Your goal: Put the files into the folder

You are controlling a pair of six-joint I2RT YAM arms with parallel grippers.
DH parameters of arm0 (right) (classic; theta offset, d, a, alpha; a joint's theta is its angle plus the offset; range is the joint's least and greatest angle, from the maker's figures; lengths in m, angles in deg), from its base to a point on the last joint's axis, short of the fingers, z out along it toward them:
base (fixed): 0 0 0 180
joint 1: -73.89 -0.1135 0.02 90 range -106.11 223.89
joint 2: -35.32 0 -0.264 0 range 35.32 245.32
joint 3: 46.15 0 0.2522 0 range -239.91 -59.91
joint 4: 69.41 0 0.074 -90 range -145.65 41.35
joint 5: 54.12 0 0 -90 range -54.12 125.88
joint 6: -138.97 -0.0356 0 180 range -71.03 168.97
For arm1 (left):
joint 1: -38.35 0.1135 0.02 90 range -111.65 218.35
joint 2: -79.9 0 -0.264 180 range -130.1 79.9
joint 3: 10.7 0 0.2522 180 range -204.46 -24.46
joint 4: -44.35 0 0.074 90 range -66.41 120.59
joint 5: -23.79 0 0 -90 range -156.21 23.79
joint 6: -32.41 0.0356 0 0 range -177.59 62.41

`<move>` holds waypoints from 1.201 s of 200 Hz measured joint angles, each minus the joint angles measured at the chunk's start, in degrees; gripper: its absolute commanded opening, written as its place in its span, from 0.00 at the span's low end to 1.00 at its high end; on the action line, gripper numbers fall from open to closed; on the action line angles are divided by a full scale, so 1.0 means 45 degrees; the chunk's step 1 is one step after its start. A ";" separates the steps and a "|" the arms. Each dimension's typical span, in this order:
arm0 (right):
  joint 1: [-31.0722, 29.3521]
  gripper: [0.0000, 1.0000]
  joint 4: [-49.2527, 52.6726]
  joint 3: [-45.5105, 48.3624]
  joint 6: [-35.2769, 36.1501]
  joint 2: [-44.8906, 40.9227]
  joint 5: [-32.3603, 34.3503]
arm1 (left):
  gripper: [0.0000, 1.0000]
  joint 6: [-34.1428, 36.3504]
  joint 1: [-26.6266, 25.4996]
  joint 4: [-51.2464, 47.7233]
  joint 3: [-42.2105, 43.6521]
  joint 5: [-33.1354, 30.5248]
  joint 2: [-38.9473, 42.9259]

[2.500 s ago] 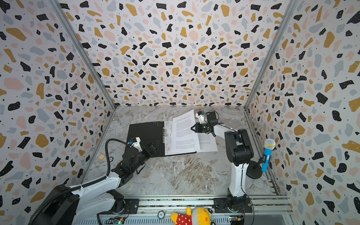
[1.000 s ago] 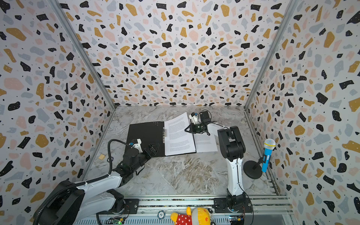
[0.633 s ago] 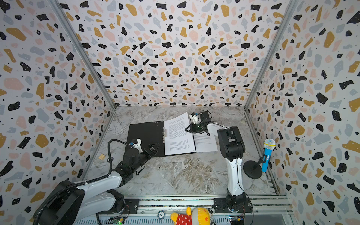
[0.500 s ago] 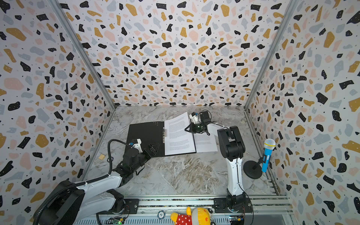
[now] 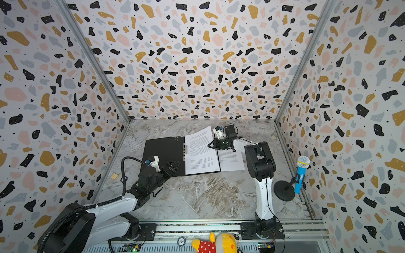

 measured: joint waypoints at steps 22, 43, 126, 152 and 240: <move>-0.0024 0.00 0.0000 0.0000 0.0000 0.0000 -0.0015 | 0.99 -0.0005 0.0000 0.0000 0.0000 0.0000 0.0000; -0.0049 0.00 0.0005 0.0000 0.0000 0.0000 -0.0049 | 1.00 -0.0005 0.0000 0.0005 0.0005 0.0000 0.0000; -0.0063 0.16 0.0053 0.0000 0.0010 0.0000 -0.0058 | 1.00 -0.0010 0.0000 0.0005 0.0005 0.0000 0.0000; -0.0063 0.29 0.0185 0.0000 0.0126 0.0000 0.0073 | 1.00 -0.0039 0.0000 0.0005 0.0010 0.0000 0.0000; -0.0049 0.56 0.1073 -0.0287 0.0340 0.0000 0.0840 | 1.00 -0.0058 0.0000 0.0097 0.0053 0.0000 0.0000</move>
